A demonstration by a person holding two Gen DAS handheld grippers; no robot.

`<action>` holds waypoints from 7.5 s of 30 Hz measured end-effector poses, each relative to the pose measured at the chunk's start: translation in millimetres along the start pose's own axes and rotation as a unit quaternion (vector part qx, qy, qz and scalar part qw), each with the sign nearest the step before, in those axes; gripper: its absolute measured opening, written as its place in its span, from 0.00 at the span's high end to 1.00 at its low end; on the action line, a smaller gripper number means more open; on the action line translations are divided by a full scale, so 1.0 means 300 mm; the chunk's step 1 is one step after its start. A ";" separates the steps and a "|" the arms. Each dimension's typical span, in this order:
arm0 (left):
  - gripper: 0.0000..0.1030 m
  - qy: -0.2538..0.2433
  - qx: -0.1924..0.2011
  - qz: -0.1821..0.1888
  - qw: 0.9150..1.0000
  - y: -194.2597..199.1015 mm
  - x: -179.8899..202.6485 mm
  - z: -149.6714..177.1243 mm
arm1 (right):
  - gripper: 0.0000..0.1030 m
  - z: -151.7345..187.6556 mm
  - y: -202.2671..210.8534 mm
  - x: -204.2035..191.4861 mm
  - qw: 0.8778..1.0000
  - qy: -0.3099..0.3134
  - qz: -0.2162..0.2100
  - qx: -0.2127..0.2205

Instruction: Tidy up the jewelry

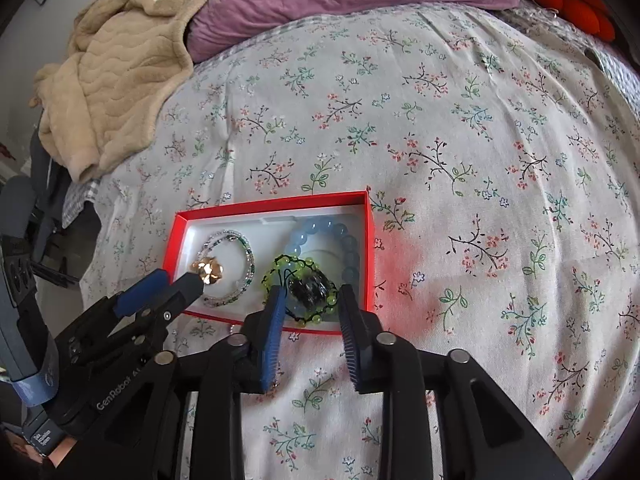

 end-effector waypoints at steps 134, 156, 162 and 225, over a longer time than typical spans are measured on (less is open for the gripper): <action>0.97 -0.117 -0.017 0.006 0.993 0.045 -0.096 0.377 | 0.60 0.194 -0.252 -0.120 0.997 0.049 0.025 0.053; 0.97 -0.116 -0.023 0.004 0.993 0.035 -0.104 0.387 | 1.00 0.240 -0.268 -0.156 0.996 0.065 0.042 0.049; 0.97 -0.115 -0.024 0.004 0.993 0.036 -0.105 0.391 | 1.00 0.271 -0.236 -0.132 0.995 0.091 0.031 0.041; 0.96 -0.142 -0.006 0.039 0.989 0.064 -0.005 0.418 | 0.86 0.330 -0.037 0.083 0.993 0.052 -0.105 -0.002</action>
Point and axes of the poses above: each gripper's, at about its wrist camera, not at the fingertips, and y roughly against the way its jaws point, x to its right, z to its underside, the point moved 4 cm from there along -y, roughly the way its jaws point, and after that the axes turned 7 degrees about -y, right-handed, at the moved point
